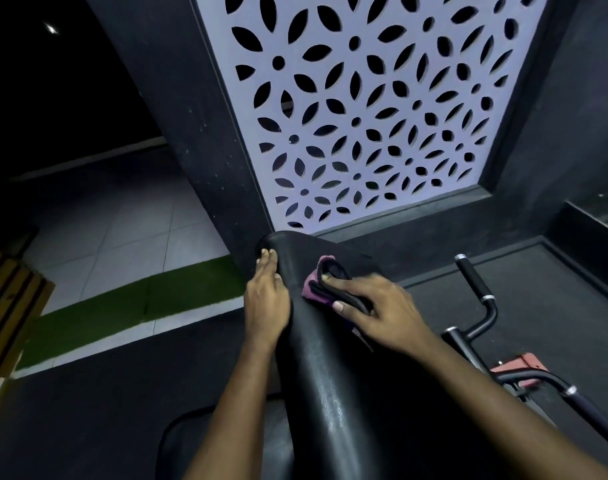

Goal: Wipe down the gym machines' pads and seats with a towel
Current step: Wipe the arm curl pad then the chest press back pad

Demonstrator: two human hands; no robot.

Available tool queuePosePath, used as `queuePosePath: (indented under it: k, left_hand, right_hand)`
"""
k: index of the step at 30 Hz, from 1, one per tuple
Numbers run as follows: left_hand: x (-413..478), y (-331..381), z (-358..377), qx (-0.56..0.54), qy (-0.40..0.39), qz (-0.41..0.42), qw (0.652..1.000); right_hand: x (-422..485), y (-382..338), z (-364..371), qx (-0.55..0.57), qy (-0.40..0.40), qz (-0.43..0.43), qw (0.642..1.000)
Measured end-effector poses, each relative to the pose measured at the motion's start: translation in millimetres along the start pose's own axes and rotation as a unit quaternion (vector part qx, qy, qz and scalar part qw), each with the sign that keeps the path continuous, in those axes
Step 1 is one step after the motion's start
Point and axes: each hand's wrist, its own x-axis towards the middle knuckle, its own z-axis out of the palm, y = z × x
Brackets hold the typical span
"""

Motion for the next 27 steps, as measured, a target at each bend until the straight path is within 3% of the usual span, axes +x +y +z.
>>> queuePosePath:
  k: [4, 9, 12, 18, 23, 27]
  left_hand:
    - [1.2, -16.7, -5.3, -0.003, -0.070, 0.037, 0.997]
    - [3.6, -21.2, 1.2, 0.007, -0.068, 0.038, 0.997]
    - [4.0, -22.1, 0.8, 0.007, -0.067, 0.045, 0.997]
    - [4.1, -18.0, -4.0, 0.004, -0.094, 0.030, 0.995]
    - [5.9, -11.5, -24.8, 0.019, -0.171, 0.030, 0.985]
    - [-5.1, -13.8, -41.5, -0.033, -0.184, 0.028, 0.982]
  right_hand:
    - [42.2, 4.4, 31.7, -0.002, -0.083, 0.029, 0.996]
    - [141.9, -4.9, 48.3, 0.017, -0.045, 0.118, 0.992]
    - [153.1, -13.6, 47.9, 0.012, -0.042, 0.158, 0.986]
    - [82.8, -44.3, 34.6, -0.055, -0.060, 0.195, 0.977]
    - [-0.7, -93.7, 17.2, -0.115, -0.064, 0.185, 0.974]
    - [-51.3, -123.5, 24.0, -0.167, -0.071, 0.199, 0.963]
